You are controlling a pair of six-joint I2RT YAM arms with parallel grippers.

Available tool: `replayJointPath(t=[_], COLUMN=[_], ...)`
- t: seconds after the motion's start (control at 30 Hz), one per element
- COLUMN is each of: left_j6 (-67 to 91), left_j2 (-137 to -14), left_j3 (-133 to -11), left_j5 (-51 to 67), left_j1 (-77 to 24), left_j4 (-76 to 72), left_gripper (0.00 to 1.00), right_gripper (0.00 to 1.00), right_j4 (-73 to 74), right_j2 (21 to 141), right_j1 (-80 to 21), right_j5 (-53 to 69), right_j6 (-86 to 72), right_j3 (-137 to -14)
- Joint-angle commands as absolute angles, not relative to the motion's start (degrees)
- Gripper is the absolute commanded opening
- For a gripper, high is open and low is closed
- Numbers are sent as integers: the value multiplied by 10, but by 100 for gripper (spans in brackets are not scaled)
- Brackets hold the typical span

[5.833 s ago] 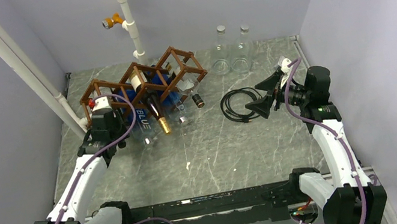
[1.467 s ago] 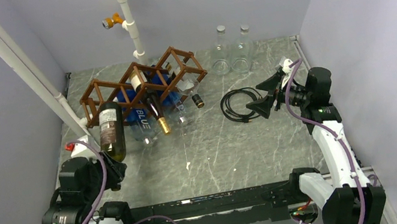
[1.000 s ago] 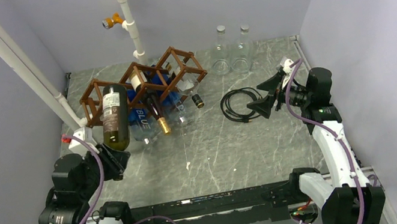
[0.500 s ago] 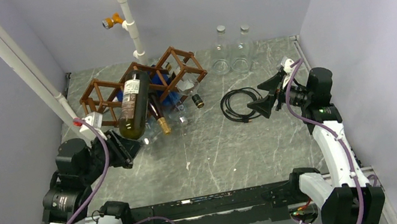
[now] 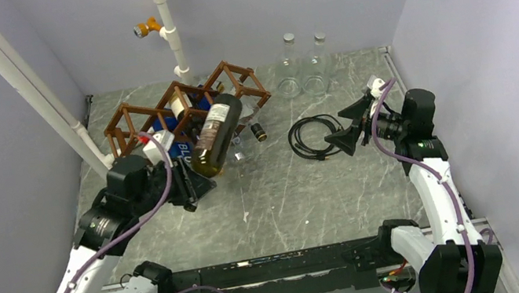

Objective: Take the wine bottle off the wine rack
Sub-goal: Pick up the wine bottle from the wine rack.

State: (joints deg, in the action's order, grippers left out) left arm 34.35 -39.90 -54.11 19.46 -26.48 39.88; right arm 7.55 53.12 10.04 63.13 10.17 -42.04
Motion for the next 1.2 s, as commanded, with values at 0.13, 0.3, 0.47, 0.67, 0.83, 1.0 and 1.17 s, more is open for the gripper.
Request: replayJointPath(t=[0.13, 0.3, 0.47, 0.67, 0.83, 1.0, 1.17], left_j6=[323, 311, 297, 284, 291, 305, 323], left_j2=[-454, -496, -541, -591, -616, -632, -644], left_j3=[-605, -625, -642, -653, -650, -643, -627], left_j5=[176, 177, 177, 195, 216, 224, 246], left_j1=[-349, -387, -419, -440, -451, -460, -466], left_j4=[288, 290, 293, 281, 265, 252, 233], left_gripper=[0, 0, 0, 0, 0, 0, 0], right_gripper=[99, 99, 99, 100, 100, 100, 100], right_j4=[111, 159, 267, 418, 504, 548, 593], right_j2=[525, 524, 519, 516, 514, 516, 517], right_j1=[107, 109, 109, 116, 122, 122, 122], right_j5=[667, 689, 720, 762, 784, 796, 801], right_j6=[161, 210, 331, 495, 599, 662, 741], right_j3=[-450, -467, -497, -529, -540, -538, -540])
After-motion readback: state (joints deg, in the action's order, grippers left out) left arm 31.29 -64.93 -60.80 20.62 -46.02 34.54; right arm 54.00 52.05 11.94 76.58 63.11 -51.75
